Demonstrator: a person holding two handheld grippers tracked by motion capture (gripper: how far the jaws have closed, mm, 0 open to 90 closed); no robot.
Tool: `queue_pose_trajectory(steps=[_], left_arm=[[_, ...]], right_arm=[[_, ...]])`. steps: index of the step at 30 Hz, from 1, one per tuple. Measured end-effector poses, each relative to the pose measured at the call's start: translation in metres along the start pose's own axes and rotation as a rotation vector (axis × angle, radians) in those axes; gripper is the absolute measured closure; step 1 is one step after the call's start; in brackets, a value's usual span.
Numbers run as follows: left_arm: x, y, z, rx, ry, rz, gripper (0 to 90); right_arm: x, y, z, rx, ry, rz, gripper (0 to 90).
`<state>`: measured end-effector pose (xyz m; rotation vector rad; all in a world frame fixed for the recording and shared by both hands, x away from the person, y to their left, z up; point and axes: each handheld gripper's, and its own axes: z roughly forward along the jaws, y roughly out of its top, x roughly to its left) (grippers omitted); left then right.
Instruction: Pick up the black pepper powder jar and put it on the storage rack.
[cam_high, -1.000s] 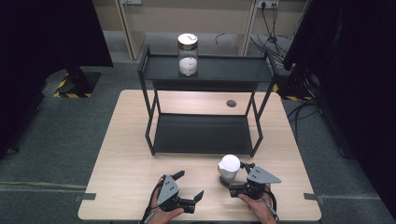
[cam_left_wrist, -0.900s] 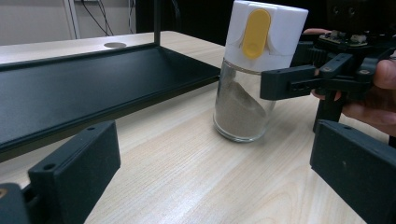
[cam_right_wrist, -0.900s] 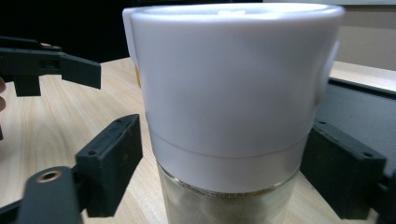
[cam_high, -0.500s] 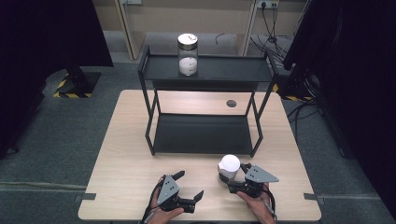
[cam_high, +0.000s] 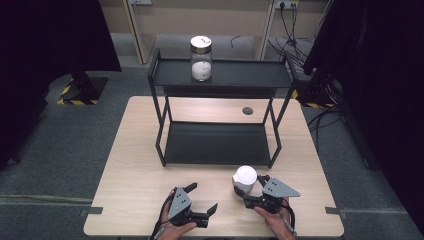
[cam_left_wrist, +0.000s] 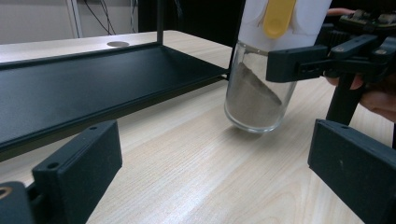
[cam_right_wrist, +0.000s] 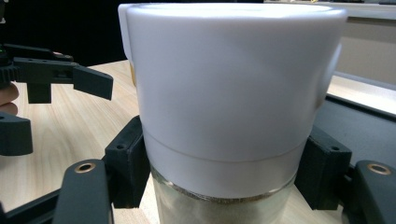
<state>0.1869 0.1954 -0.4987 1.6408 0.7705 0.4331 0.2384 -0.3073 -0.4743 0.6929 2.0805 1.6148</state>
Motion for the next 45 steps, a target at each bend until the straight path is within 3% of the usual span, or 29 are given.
queue_pose_trajectory(steps=[19, 30, 45], left_arm=[[0.001, -0.001, 0.0, -0.004, 0.008, -0.002, 2.3], [0.0, -0.001, 0.0, 0.002, 0.012, -0.007, 0.7], [0.001, -0.001, 0.001, 0.0, 0.006, -0.014, 0.0]], right_arm=[[-0.005, 0.022, -0.012, -0.029, 0.002, 0.032, 31.0], [-0.012, 0.051, -0.011, -0.052, 0.007, 0.038, 31.0], [-0.015, 0.094, -0.006, -0.076, 0.019, 0.008, 31.0]])
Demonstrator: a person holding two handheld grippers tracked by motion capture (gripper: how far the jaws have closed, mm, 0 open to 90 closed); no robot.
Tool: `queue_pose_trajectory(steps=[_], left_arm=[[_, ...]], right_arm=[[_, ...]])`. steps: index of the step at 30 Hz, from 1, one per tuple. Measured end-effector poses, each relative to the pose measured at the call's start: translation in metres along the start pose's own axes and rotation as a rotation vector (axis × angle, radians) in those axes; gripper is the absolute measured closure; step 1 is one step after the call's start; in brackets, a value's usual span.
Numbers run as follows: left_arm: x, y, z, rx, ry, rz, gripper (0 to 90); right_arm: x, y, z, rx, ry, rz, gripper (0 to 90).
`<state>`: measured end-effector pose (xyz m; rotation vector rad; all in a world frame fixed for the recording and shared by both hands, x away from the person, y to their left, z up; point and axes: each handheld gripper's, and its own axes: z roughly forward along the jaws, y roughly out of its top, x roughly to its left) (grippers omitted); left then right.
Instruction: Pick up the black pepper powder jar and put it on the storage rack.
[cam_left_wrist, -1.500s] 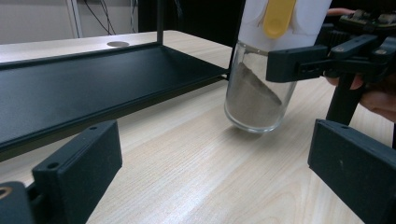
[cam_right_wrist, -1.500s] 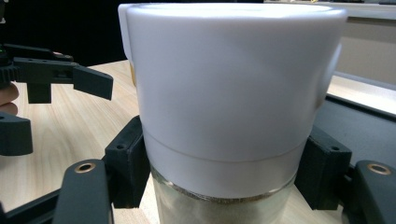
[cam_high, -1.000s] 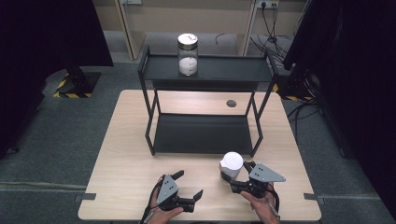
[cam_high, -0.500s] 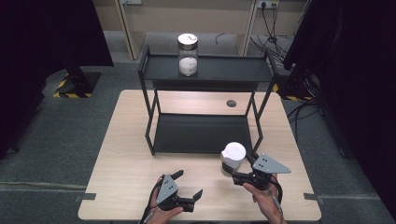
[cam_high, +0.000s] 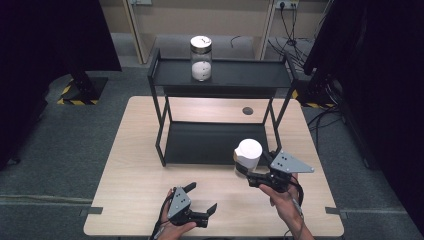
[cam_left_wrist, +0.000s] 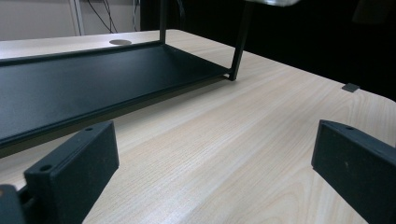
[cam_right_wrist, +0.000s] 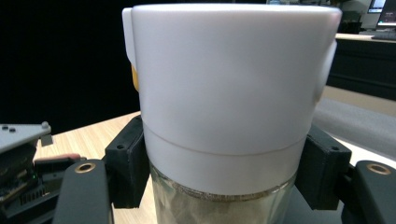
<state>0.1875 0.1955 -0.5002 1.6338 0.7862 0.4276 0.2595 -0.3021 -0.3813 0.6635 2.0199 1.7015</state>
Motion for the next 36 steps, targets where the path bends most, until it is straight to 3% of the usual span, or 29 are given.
queue_pose_trajectory(steps=[18, 36], left_arm=[[0.0, 0.0, 0.0, 0.0, -0.004, 0.001, 0.0], [0.0, -0.001, 0.001, 0.002, -0.006, -0.002, 0.1]], right_arm=[[-0.009, 0.044, 0.017, -0.027, 0.031, 0.007, 31.0], [-0.019, 0.097, 0.031, -0.05, 0.026, -0.002, 31.0]])
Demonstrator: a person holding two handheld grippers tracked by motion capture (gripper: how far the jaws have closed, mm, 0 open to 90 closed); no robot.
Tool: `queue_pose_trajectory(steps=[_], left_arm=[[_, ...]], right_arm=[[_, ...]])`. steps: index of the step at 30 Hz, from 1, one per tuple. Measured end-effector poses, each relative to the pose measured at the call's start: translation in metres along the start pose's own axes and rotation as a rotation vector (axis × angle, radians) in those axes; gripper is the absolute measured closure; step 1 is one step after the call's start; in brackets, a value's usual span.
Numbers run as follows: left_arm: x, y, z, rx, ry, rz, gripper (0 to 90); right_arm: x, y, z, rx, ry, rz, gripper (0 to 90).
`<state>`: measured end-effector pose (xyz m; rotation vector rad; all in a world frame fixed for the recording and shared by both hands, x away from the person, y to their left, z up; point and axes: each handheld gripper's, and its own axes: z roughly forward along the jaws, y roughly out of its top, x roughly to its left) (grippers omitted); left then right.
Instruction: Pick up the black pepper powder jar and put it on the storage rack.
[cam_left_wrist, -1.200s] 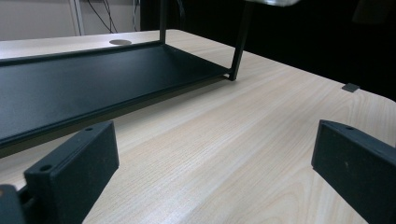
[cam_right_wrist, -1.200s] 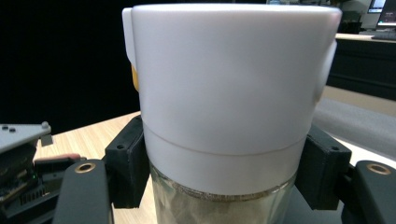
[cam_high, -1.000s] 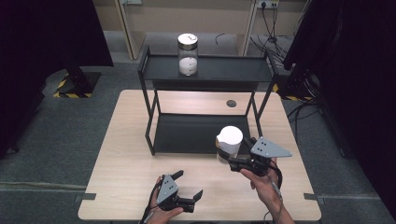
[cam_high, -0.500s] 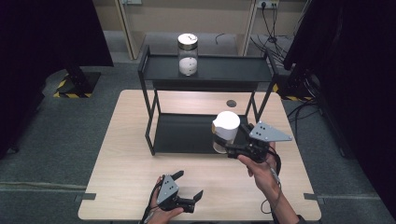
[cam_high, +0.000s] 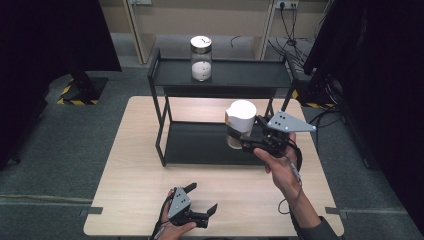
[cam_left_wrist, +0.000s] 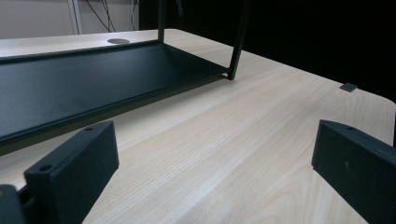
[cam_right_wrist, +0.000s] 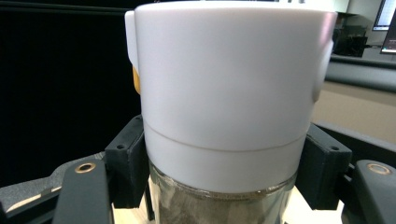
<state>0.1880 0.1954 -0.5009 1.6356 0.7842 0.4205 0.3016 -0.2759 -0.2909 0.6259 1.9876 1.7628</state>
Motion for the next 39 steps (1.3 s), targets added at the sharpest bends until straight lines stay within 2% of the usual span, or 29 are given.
queue_pose_trajectory(steps=[8, 17, 32, 39], left_arm=[[0.0, 0.0, 0.0, 0.001, 0.0, 0.001, 0.0], [0.0, 0.0, 0.0, 0.006, -0.003, 0.002, 0.1], [0.001, 0.0, 0.001, 0.008, -0.008, 0.0, 0.1], [0.001, 0.0, 0.001, 0.009, -0.01, 0.0, 0.1]], right_arm=[[-0.003, 0.022, 0.009, -0.002, 0.002, -0.006, 31.0], [-0.011, 0.043, 0.019, -0.016, 0.015, 0.023, 31.0], [-0.023, 0.079, 0.04, -0.003, -0.035, 0.035, 31.1], [-0.032, 0.09, 0.044, -0.012, -0.048, 0.067, 31.0]])
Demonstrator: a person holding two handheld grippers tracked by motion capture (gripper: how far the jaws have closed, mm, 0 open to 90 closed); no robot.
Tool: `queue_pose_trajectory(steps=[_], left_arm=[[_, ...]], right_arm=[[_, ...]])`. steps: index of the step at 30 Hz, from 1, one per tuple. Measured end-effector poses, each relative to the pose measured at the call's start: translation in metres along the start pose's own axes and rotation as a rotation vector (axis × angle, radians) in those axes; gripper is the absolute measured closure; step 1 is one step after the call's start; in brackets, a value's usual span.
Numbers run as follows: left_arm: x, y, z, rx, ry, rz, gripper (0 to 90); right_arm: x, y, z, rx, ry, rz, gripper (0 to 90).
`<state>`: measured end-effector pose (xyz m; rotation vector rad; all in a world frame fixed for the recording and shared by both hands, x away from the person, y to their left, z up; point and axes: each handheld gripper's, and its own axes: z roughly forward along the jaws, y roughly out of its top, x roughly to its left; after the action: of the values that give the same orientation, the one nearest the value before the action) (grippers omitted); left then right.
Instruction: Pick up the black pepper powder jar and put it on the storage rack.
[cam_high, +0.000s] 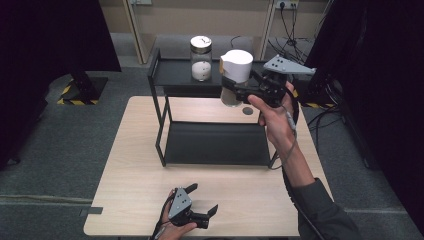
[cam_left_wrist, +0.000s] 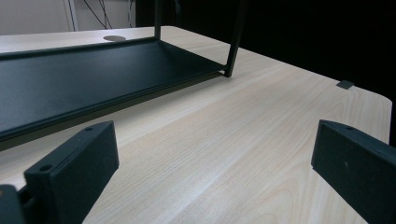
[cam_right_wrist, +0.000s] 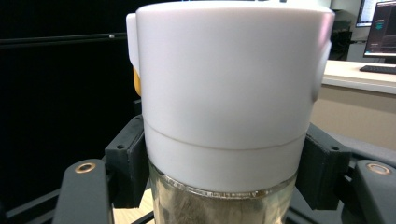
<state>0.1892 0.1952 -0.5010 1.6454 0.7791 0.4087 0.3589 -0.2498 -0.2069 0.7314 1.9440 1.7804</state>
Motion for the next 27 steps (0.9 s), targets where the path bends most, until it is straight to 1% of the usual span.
queue_pose_trajectory(steps=[5, 11, 19, 27], left_arm=[[0.0, 0.0, 0.0, 0.0, 0.0, 0.001, 0.1], [0.0, 0.0, 0.0, -0.002, 0.0, -0.001, 0.1], [0.0, 0.0, 0.0, -0.001, -0.003, -0.001, 0.2], [0.001, 0.0, -0.001, -0.002, -0.005, -0.002, 0.1]], right_arm=[[-0.001, 0.009, 0.004, 0.002, -0.026, -0.001, 31.0], [-0.005, 0.017, 0.016, 0.012, -0.066, 0.002, 31.0], [-0.009, 0.019, 0.03, 0.002, -0.117, 0.02, 31.0], [-0.011, 0.021, 0.046, 0.005, -0.161, 0.019, 31.0]])
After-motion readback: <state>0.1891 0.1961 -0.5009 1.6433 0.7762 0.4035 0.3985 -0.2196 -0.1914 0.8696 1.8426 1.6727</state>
